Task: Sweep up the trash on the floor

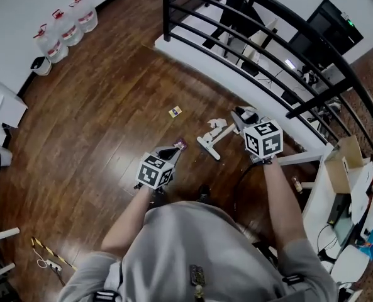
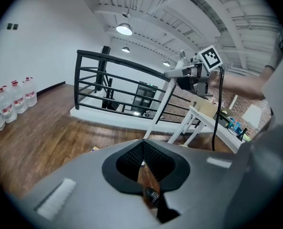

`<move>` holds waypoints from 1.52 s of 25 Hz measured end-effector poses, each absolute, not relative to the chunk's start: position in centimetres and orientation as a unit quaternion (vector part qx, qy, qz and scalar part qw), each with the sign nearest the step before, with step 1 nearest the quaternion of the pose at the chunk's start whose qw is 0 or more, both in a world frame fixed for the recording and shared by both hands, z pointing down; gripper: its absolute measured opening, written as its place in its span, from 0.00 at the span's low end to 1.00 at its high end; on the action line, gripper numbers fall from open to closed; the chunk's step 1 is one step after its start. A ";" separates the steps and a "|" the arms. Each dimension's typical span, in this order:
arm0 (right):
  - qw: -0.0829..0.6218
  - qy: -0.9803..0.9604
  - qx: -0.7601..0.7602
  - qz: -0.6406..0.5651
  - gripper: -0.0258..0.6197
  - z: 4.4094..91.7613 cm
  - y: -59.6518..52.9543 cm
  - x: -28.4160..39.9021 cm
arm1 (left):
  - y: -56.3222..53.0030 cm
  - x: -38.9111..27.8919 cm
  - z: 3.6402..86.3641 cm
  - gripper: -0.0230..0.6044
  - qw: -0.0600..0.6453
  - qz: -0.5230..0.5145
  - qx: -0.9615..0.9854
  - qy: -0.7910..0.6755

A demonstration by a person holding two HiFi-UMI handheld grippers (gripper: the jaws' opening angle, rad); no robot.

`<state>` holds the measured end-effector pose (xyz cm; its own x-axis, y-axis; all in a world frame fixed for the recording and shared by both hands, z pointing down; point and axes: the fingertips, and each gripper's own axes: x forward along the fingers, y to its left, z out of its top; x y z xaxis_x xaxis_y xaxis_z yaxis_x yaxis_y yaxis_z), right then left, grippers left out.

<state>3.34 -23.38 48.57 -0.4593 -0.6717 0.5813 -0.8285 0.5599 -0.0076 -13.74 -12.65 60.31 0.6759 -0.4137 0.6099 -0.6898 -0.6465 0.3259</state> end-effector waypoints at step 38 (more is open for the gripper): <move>0.233 -0.812 0.486 0.222 0.13 57.2 -30.9 5.3 | -20.4 -15.6 61.8 0.04 0.277 0.305 0.861 -0.300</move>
<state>5.27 -30.89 57.22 -0.4186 -0.6866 0.5944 -0.8935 0.4285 -0.1343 -15.59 -20.36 61.84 0.6348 -0.3471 0.6903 -0.6845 -0.6671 0.2940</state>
